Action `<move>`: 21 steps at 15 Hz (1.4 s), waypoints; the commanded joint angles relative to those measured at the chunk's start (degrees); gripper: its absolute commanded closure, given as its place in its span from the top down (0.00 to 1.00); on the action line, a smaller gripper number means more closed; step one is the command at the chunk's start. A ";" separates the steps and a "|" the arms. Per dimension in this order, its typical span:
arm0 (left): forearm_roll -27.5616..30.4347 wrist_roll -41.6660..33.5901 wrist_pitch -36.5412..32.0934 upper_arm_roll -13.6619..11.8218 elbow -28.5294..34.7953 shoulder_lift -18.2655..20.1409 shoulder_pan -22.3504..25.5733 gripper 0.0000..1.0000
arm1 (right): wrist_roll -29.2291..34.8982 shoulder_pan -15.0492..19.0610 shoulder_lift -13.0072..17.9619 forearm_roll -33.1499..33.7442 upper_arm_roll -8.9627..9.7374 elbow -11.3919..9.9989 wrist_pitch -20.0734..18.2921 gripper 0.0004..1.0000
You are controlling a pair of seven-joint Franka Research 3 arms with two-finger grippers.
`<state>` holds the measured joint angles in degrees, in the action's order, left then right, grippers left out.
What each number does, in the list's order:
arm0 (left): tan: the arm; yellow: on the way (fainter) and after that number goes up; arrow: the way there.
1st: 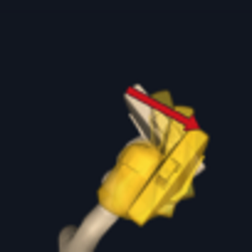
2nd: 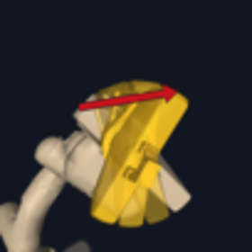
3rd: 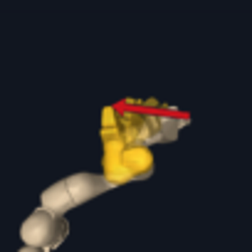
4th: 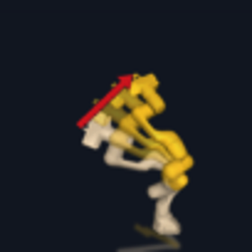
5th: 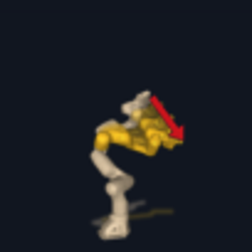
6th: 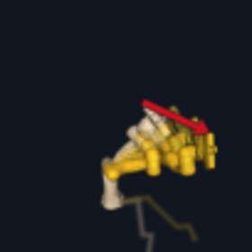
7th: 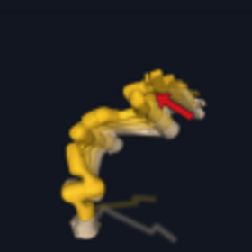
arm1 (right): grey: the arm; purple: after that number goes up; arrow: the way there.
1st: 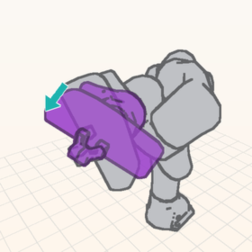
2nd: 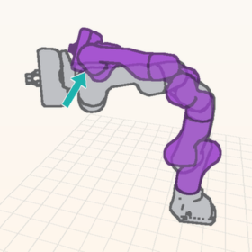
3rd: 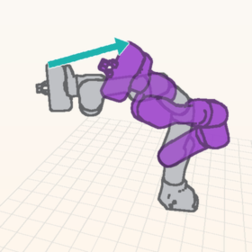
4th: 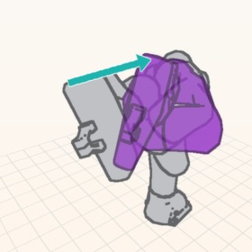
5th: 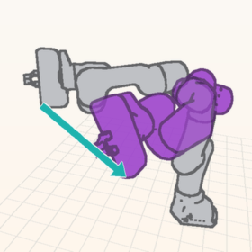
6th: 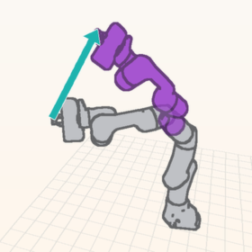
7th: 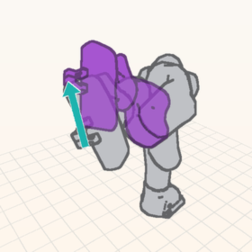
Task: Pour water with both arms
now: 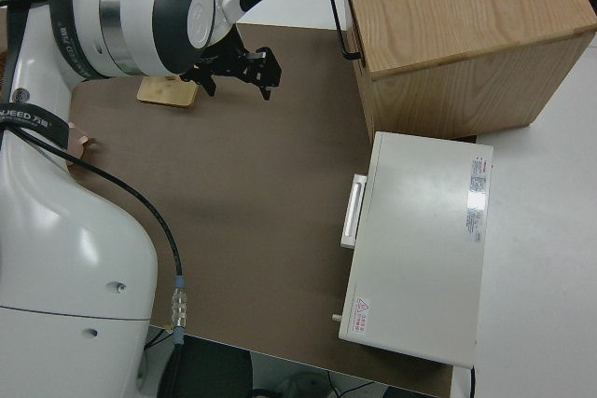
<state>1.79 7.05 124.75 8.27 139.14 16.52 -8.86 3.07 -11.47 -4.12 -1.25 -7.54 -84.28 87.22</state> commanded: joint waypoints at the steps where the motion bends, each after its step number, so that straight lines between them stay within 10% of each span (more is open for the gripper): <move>1: -0.74 3.67 4.01 -0.62 6.84 8.35 -0.28 0.00 | -1.14 0.30 0.70 -0.69 -0.02 -0.36 0.15 0.99; 11: -1.35 6.48 13.58 -0.71 1.93 6.68 7.97 0.00 | -1.14 0.30 0.70 -0.69 -0.02 -0.36 0.15 0.99; 21: -6.54 6.13 22.03 -1.24 -17.21 -3.23 16.23 0.00 | -1.14 0.30 0.70 -0.69 -0.02 -0.36 0.15 0.99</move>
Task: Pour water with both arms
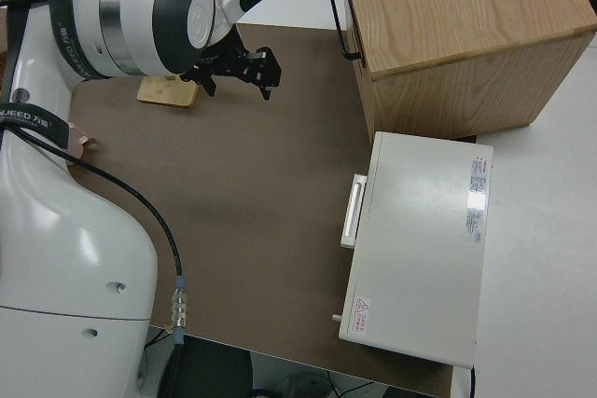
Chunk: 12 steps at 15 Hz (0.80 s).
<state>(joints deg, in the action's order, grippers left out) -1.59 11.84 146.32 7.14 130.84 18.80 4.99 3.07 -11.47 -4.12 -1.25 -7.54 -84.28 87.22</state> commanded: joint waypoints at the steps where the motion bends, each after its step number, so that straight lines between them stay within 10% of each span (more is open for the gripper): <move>1: -3.16 1.35 0.46 -0.19 -11.28 -6.93 3.35 0.00 | -1.14 0.30 0.70 -0.69 0.07 -0.36 0.15 0.99; 12: 3.85 -12.16 1.16 -2.66 -33.62 -22.40 12.75 0.00 | -1.14 0.30 0.70 -0.69 -0.02 -0.36 0.15 0.99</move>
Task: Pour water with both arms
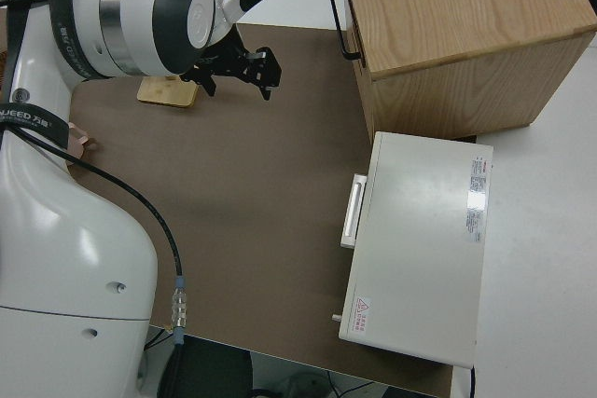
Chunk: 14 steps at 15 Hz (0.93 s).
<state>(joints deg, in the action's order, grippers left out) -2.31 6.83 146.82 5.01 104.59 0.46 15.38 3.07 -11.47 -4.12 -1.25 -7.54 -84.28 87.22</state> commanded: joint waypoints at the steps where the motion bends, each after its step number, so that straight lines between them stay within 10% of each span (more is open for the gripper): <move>1: 6.16 -10.57 0.58 -0.79 -8.08 -4.76 2.81 0.00 | -1.14 0.30 0.70 -0.69 -0.02 -0.36 0.15 0.99; 8: 28.74 -39.74 0.75 -1.05 -9.14 -7.76 12.12 0.00 | -1.14 0.30 0.70 -0.69 0.07 -0.36 0.15 0.99; 14: 36.58 -53.91 0.75 -0.96 -8.52 -9.07 16.70 0.00 | -1.14 0.30 0.70 -0.69 0.07 -0.36 0.15 0.99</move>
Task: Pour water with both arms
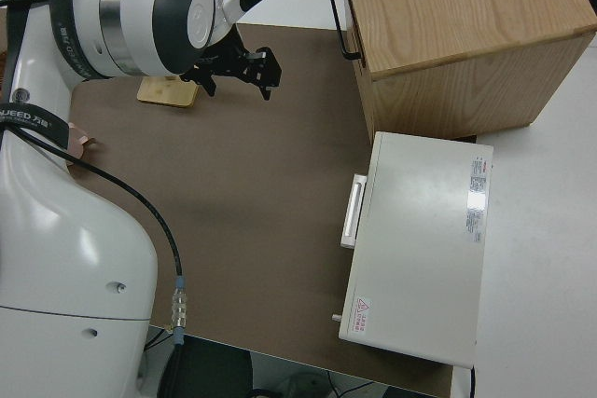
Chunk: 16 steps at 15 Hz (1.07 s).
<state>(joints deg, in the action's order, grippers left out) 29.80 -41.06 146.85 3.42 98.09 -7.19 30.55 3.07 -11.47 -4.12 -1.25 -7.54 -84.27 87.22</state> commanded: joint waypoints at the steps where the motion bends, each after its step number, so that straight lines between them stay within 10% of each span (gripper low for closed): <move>1: 5.78 -8.23 0.72 0.62 -1.94 -1.86 2.22 0.00 | -1.14 0.30 0.70 -0.69 -0.02 -0.36 0.15 0.99; 16: 18.36 -24.94 0.10 0.71 0.00 -7.40 5.66 0.00 | -1.14 0.30 0.70 -0.69 -0.02 -0.36 0.15 0.99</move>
<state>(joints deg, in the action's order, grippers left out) 46.45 -63.83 146.74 3.48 98.68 -14.06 35.31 3.07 -11.47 -4.12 -1.25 -7.54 -84.27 87.22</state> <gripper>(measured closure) 0.366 0.009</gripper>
